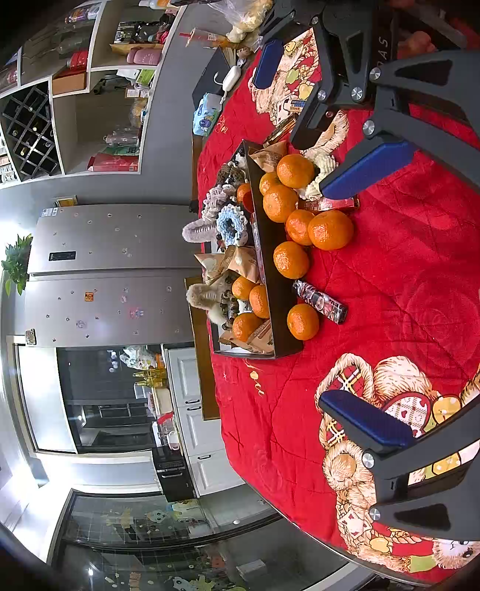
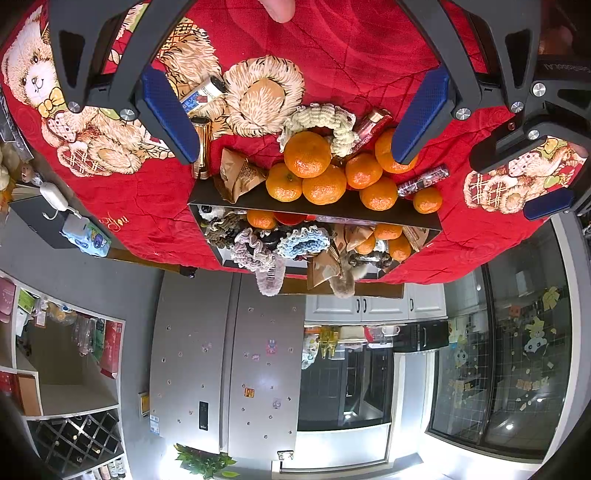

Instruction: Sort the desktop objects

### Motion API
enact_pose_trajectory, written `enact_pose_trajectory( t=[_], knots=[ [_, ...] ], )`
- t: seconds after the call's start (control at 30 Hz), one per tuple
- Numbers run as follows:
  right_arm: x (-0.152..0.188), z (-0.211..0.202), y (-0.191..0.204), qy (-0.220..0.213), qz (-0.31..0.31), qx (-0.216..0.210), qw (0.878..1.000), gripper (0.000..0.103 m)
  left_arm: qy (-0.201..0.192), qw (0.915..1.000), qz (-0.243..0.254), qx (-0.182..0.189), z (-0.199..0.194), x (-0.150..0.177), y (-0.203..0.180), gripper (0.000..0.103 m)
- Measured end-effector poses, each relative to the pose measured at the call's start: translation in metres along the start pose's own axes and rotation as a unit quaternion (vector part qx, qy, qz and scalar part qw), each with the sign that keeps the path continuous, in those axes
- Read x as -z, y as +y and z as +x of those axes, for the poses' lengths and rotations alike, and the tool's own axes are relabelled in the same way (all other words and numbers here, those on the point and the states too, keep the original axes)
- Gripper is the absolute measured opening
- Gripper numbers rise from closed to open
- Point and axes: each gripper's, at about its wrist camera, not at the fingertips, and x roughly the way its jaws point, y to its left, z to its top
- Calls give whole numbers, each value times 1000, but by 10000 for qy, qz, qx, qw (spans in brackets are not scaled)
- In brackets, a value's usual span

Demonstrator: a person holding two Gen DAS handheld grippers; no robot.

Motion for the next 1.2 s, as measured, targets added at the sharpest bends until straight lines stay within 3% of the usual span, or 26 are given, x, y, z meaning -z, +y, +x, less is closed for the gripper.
enact_pose_trajectory(
  t=[1.2],
  knots=[
    [1, 2, 1, 37, 16, -6, 10000, 103, 65, 10000, 2, -31, 4, 2, -1, 103]
  ],
)
